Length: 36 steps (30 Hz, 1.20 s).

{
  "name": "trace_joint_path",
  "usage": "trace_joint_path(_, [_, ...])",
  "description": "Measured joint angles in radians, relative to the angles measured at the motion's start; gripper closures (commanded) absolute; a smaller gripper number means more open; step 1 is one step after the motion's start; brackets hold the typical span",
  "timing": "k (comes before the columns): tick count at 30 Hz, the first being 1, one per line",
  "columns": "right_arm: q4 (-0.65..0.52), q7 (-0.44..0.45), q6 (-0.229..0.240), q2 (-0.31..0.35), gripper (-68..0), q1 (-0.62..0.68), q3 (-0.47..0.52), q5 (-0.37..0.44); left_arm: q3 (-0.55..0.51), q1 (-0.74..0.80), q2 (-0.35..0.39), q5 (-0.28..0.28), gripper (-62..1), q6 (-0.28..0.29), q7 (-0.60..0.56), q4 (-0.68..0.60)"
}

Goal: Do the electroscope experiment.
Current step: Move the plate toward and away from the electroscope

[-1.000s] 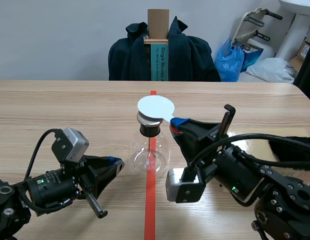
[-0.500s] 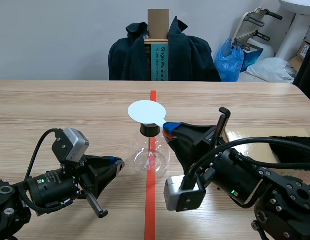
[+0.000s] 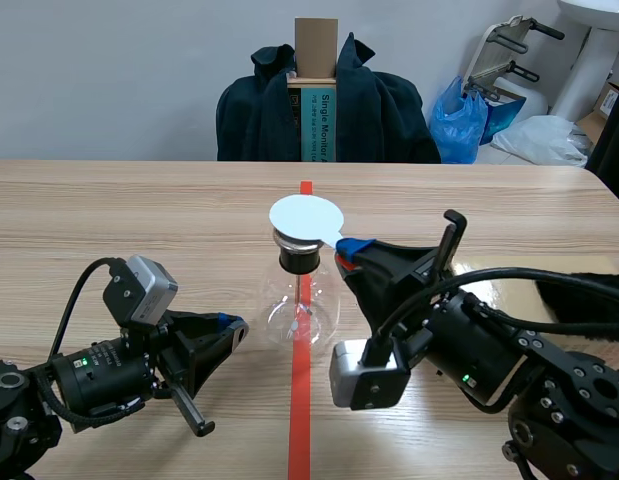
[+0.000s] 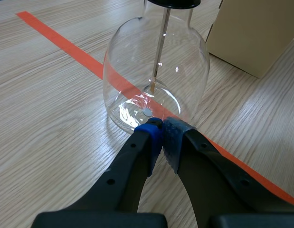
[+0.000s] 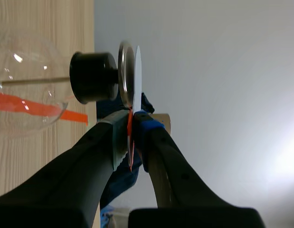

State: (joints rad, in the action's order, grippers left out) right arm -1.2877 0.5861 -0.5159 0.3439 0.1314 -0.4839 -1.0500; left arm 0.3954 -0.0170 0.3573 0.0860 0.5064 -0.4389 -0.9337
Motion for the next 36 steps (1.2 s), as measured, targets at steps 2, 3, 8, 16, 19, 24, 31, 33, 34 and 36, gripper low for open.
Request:
trace_joint_path(2, [0.000, -0.042, 0.000, 0.000, -0.8, 0.000, 0.000, 0.006, 0.000, 0.000, 0.000, 0.000, -4.1, 0.000, 0.000, 0.000])
trace_joint_path(3, [0.000, -0.056, 0.000, 0.000, -0.8, 0.000, 0.000, 0.016, 0.000, 0.000, 0.000, 0.000, -4.1, 0.000, 0.000, 0.000])
trace_joint_path(8, [0.000, -0.154, -0.008, 0.000, -0.8, -0.001, 0.000, 0.038, 0.000, 0.000, 0.000, 0.000, -4.1, 0.000, 0.000, 0.000])
trace_joint_path(16, [0.000, -0.184, -0.026, 0.000, -0.8, -0.008, 0.041, 0.109, 0.000, 0.000, 0.000, 0.000, -4.1, 0.000, 0.000, 0.000])
trace_joint_path(19, [0.000, -0.183, -0.051, 0.000, -0.8, -0.025, 0.051, 0.157, 0.000, 0.000, 0.000, 0.000, -4.0, 0.000, 0.000, 0.000])
trace_joint_path(24, [-0.013, -0.183, -0.100, 0.000, -0.8, -0.058, 0.069, 0.238, 0.000, 0.000, 0.000, 0.000, -4.1, 0.000, 0.000, 0.000])
trace_joint_path(31, [-0.211, -0.184, -0.121, 0.011, -0.8, -0.056, 0.146, 0.373, 0.000, 0.000, 0.000, 0.000, -4.1, 0.000, 0.000, 0.000])
trace_joint_path(33, [-0.311, -0.184, -0.125, 0.035, -0.8, -0.048, 0.173, 0.428, 0.000, 0.000, 0.000, 0.000, -4.1, 0.000, 0.000, 0.000])
trace_joint_path(34, [-0.360, -0.185, -0.126, 0.049, -0.8, -0.043, 0.191, 0.453, 0.000, 0.000, 0.000, 0.000, -4.0, 0.000, 0.000, 0.000])
trace_joint_path(36, [-0.454, -0.201, -0.128, 0.072, -0.8, -0.033, 0.232, 0.469, 0.000, 0.000, 0.000, 0.000, -4.1, 0.000, 0.000, 0.000])
